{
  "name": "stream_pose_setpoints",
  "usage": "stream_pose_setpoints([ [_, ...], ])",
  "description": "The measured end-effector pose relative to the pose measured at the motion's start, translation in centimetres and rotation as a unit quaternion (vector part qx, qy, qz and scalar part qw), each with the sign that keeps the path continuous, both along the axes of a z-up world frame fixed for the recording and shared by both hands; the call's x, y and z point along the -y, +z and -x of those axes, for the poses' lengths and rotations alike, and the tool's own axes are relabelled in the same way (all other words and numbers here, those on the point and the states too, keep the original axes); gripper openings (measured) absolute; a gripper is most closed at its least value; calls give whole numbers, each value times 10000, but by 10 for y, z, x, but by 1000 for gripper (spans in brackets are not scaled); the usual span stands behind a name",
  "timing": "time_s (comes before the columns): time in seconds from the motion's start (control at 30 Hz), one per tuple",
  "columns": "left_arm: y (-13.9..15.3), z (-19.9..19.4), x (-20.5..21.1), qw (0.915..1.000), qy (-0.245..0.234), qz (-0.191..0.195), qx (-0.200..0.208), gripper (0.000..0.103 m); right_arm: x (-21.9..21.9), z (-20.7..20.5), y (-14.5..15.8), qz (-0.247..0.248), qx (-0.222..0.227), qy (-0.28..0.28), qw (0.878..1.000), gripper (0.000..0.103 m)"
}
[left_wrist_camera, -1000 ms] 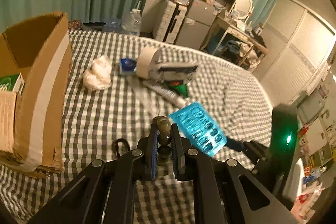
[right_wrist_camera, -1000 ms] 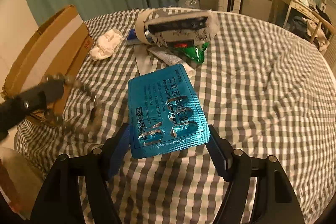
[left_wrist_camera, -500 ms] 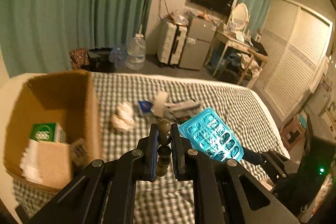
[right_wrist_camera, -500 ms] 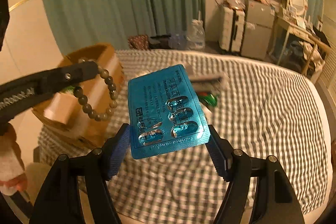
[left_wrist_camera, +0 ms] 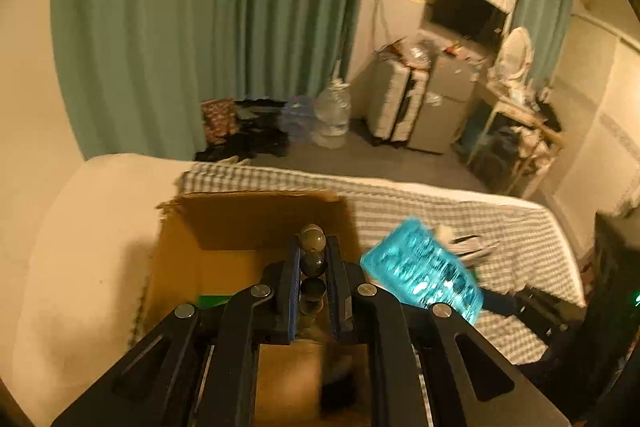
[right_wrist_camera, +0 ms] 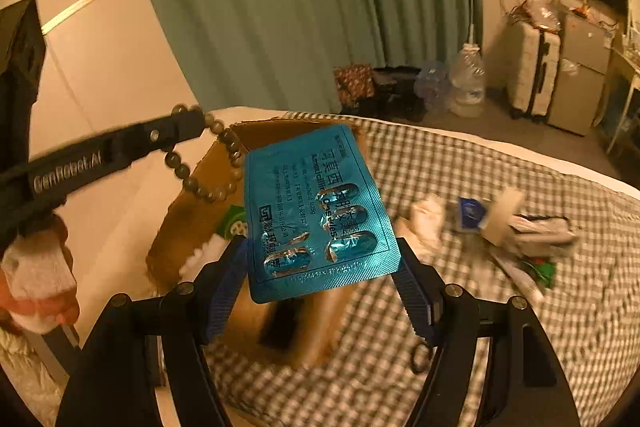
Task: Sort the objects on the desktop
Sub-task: 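Carry the bracelet and blister pack to the box and release both, then grasp the black hair tie with the left gripper while the right gripper grasps the white comb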
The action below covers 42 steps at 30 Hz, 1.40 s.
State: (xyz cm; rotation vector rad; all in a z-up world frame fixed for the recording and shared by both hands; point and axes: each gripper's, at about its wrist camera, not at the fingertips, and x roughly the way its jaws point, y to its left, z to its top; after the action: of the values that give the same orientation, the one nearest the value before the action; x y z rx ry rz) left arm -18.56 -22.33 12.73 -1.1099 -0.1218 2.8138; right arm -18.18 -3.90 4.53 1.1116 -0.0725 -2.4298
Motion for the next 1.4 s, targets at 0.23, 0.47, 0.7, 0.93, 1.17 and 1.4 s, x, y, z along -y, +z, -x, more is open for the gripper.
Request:
stream_pose_setpoints([
  [0.23,-51,33,22,9978,366,12,549,13,32,56,-23,-131,479,8,9988,75],
  [0.47,-69,33,32,9897,1052,380,893,100,-10,50,-20,-515,68,-411,9978,90],
  [0.7,-44,7,-22,9934,801,453,686,100,-138,27,-7,-156,5,-1547,9878,90],
  [0.93,-18,-20,-118,9987,315,317,248,103,-228,-27,17,42,-141,-2241,9745,90],
  [1.17,-68,-37,-191,9961,185,-72,860,103,-265,-69,0,-259,-269,-2262,9734,90],
  [1.4,-157,-54,-228,9857,183,1029,1319,103,-275,-78,-50,-456,-506,-2229,9725,90],
])
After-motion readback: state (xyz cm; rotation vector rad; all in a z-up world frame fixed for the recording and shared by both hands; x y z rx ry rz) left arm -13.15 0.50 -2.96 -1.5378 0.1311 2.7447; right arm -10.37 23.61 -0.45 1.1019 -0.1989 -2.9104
